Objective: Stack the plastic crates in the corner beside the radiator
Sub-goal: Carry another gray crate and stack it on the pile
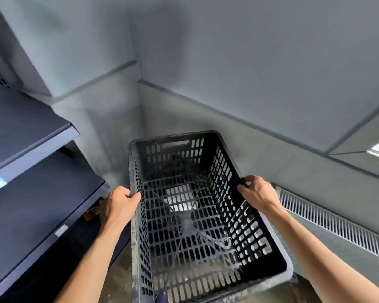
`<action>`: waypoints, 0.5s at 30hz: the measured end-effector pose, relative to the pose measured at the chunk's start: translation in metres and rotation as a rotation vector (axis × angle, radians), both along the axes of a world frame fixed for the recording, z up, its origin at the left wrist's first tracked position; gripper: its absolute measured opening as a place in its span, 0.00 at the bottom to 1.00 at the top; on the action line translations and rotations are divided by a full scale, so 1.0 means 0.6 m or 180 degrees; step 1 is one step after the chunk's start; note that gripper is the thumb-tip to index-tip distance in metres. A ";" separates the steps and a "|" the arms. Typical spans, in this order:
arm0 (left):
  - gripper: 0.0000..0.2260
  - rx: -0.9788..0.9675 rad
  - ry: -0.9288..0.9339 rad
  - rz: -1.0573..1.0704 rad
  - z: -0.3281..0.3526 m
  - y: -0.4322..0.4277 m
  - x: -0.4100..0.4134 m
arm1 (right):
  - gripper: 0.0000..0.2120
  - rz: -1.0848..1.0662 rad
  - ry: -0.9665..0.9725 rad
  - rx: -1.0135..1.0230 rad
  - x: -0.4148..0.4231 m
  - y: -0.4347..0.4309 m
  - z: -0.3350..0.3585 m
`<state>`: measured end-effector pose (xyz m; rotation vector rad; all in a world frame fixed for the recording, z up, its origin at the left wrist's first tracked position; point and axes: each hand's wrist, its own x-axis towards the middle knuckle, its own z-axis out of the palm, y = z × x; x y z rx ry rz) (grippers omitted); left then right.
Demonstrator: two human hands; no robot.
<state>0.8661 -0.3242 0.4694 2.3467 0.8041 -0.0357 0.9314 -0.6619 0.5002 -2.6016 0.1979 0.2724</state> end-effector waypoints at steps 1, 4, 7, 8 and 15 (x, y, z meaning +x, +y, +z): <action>0.12 0.0000 0.0023 0.0039 -0.004 -0.001 0.004 | 0.18 0.0071 0.0013 -0.0001 0.017 0.001 -0.001; 0.15 -0.0084 0.0054 0.0152 -0.021 -0.009 0.014 | 0.18 0.0223 0.0068 0.0006 0.068 0.002 -0.006; 0.18 -0.0057 0.0156 0.0284 -0.041 -0.023 0.018 | 0.17 0.0444 0.0133 0.0046 0.131 -0.001 -0.021; 0.19 -0.0053 0.0221 0.0369 -0.048 -0.031 0.019 | 0.16 0.0562 0.0152 0.0040 0.154 -0.002 -0.026; 0.20 -0.0135 0.0483 0.1236 -0.061 -0.133 0.031 | 0.19 0.1279 0.0464 -0.0076 0.302 -0.013 -0.065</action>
